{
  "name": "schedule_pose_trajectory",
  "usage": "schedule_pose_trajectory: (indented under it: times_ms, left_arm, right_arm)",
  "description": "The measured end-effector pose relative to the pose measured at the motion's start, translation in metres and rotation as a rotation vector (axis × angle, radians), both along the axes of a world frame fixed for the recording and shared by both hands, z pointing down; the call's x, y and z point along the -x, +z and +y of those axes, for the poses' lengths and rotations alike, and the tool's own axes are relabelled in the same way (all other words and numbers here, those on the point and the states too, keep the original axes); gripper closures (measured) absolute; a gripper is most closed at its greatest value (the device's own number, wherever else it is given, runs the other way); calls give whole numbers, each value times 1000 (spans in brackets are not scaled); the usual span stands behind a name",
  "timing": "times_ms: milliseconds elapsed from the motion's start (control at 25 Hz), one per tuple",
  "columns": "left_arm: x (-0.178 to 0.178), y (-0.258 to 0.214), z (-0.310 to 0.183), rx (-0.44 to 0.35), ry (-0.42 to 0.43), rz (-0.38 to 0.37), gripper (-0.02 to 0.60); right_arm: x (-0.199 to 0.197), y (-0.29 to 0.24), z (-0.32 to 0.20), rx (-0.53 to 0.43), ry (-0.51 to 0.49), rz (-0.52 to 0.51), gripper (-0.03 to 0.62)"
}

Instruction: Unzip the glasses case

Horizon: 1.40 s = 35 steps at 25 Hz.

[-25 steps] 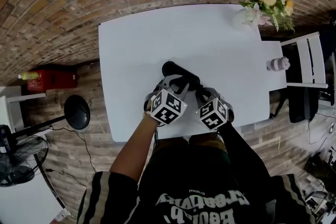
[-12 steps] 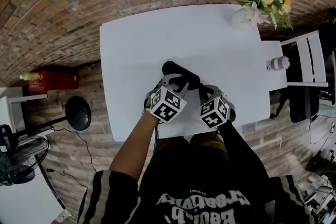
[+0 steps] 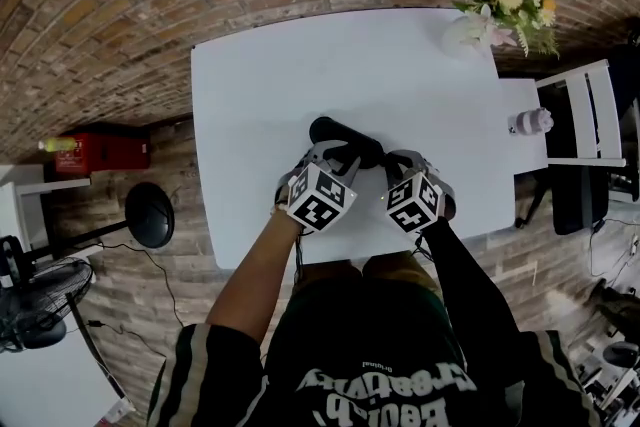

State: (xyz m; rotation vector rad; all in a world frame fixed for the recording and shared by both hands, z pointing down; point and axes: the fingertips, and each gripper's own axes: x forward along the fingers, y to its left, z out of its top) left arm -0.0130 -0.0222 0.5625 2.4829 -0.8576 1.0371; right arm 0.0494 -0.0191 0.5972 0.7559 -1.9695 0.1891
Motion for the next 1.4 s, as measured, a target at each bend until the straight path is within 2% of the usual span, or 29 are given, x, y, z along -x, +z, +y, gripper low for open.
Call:
schedule_pose_trajectory:
  times_ms: [160,360,520,600,800,960,1040,1080,1200,1280,1400]
  left_arm:
    - [0,0,-1,3,1,0,480]
    - [-1,0,-2,9,-7,7,480]
    - [-1,0,-4,24,-14,16,480]
    - [0,0,-4,25,-21,21,482]
    - [-3,-1,-3,-16,-26,28,482]
    - [0,-8,-1,-50,-36,18,480]
    - [4,-17,1,-72,-49,29,480]
    - [7,-22,2,-83,-65,44,480]
    - [23,-31,8,-95,-134,80,486]
    - [34,-25,15,-78,-166,81,491]
    - [44,-9,24,-35,-185,71,491]
  right_arm:
    - [2,-1,-11,-11,-64,16,579]
    - [7,0,-20,-1,-105,-16,579]
    - [13,-1,-26,-60,-250,64,577]
    - [14,-1,-27,-60,-288,78,577]
    - [5,-4,-24,-48,-240,49,558]
    - [2,-7,-5,60,-154,-101,392]
    - [5,-10,7,110,-116,-185,285]
    - [8,-14,11,120,-110,-214,257]
    - [23,-24,19,90,-170,-218,226]
    - [34,-27,17,74,-215,-195,221]
    - [53,-31,7,71,-227,-195,215]
